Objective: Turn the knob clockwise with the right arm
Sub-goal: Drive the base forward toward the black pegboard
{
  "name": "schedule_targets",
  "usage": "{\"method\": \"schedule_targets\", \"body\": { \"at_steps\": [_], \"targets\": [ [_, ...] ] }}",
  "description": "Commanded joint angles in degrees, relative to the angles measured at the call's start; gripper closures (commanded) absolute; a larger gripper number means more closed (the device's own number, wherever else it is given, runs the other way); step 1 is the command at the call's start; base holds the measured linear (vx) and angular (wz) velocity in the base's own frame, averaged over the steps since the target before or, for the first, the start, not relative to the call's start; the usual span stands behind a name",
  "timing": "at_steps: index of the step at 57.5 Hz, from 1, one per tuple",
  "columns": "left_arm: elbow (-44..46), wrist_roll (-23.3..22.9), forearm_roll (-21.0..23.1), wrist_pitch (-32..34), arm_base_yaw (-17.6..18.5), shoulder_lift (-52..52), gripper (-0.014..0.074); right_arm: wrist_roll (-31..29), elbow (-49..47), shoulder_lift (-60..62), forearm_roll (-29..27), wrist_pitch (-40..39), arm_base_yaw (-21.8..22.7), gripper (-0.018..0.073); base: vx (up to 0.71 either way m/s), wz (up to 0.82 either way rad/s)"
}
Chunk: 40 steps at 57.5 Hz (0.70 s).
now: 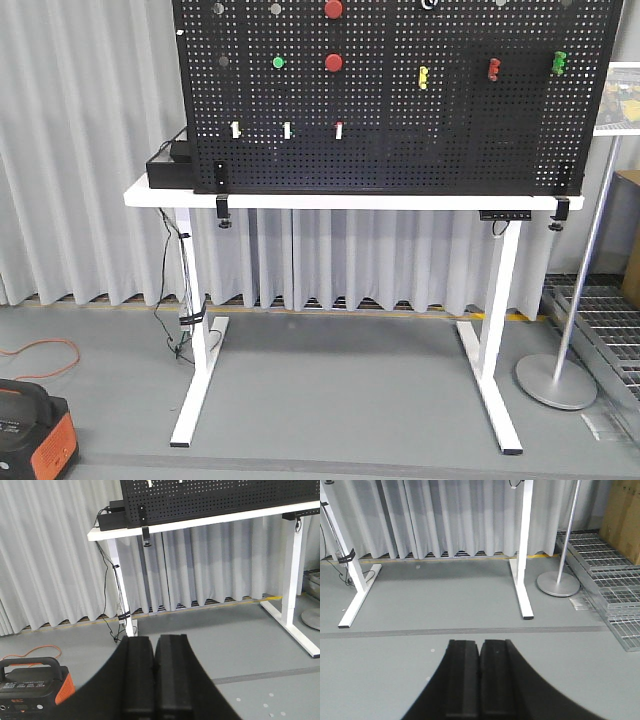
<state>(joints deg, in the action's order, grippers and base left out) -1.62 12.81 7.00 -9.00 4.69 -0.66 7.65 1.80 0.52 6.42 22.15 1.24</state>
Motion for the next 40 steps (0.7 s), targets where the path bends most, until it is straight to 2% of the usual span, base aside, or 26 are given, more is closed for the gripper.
{"method": "schedule_targets", "body": {
  "at_steps": [1,40],
  "targets": [
    [-1.87,-0.11,0.35,4.86,0.45,-0.95,0.0603,-0.69,0.37,0.71,0.69,-4.85,0.06,0.0567,0.0,0.0],
    [-1.87,-0.11,0.35,4.86,0.45,-0.95,0.0603,-0.69,0.37,0.71,0.69,-4.85,0.06,0.0567,0.0,0.0]
  ]
}}
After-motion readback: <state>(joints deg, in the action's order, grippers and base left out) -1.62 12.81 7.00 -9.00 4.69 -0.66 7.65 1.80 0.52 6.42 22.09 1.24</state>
